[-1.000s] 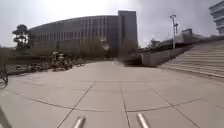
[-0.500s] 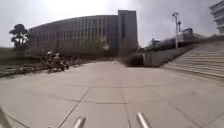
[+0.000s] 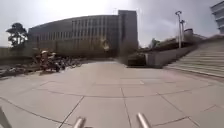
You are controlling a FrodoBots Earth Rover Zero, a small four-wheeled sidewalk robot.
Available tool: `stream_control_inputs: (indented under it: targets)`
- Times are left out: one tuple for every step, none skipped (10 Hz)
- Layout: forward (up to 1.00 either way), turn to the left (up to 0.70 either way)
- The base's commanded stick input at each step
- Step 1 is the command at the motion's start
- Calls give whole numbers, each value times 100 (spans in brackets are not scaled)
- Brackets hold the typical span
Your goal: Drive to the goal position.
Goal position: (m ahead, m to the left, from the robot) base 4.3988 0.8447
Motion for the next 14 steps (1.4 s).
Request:
stream_control_inputs:
  targets:
    - [100, 0]
    - [100, 0]
    - [100, 0]
    - [100, 0]
    - [100, 0]
    - [100, 0]
    - [100, 0]
    - [100, 0]
    - [100, 0]
    - [100, 0]
    - [100, -15]
    - [100, -35]
    - [100, -33]
    - [100, 0]
